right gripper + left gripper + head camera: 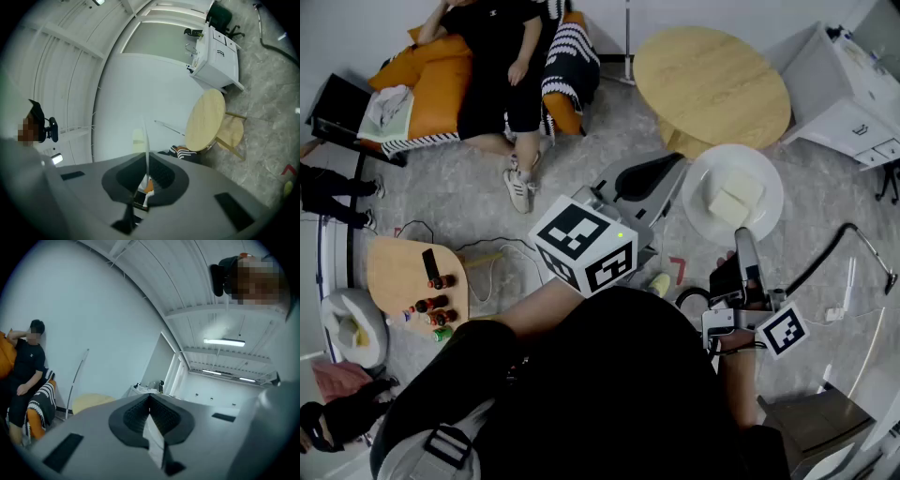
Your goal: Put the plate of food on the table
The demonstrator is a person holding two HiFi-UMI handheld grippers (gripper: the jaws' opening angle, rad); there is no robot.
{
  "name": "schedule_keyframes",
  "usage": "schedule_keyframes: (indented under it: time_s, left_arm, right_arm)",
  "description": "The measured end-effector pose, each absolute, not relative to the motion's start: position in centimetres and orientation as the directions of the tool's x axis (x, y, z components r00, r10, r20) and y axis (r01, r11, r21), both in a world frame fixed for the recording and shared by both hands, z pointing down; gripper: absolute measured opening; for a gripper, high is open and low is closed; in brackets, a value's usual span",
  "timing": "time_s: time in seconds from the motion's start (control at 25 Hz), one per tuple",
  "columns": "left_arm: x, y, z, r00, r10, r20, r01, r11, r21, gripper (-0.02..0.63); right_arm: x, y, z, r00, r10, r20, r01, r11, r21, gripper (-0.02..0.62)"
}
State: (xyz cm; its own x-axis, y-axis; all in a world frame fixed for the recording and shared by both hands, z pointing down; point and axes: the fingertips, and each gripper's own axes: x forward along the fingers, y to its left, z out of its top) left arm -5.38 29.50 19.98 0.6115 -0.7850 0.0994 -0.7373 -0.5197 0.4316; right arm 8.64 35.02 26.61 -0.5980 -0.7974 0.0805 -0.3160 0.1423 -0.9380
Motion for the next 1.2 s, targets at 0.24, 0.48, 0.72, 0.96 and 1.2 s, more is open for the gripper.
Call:
schedule_keyframes:
  time_s: [0.24,0.48,0.72,0.96,1.2]
  left_arm:
    - [-5.2,28.2,18.2,0.71,-0.699,0.09,-0.677,-0.642,0.361,0.006]
    - [-6.8,28.7,18.0,0.695,-0.714,0.083,-0.689,-0.628,0.362,0.006]
    - [-6.7,29.3,18.7,0.704,-0.705,0.09,-0.682,-0.635,0.363,0.006]
    - [-7.3,29.9,18.5,0.707,-0.703,0.074,-0.675,-0.641,0.366,0.006]
    - [-10.6,30.6,19.8,0.71,-0.701,0.069,-0.666,-0.637,0.388,0.006]
  right_arm:
    - [8.6,34.6,25.9,-0.583,-0.811,0.05,-0.329,0.18,-0.927,0.016]
    - [7.4,34.9,26.3,-0.588,-0.807,0.057,-0.33,0.175,-0.928,0.017]
    - [6.6,34.9,26.0,-0.588,-0.808,0.05,-0.328,0.182,-0.927,0.017]
    - [6.0,35.5,25.8,-0.577,-0.814,0.056,-0.344,0.18,-0.922,0.017]
    - [3.4,36.4,26.6,-0.555,-0.829,0.071,-0.357,0.16,-0.92,0.017]
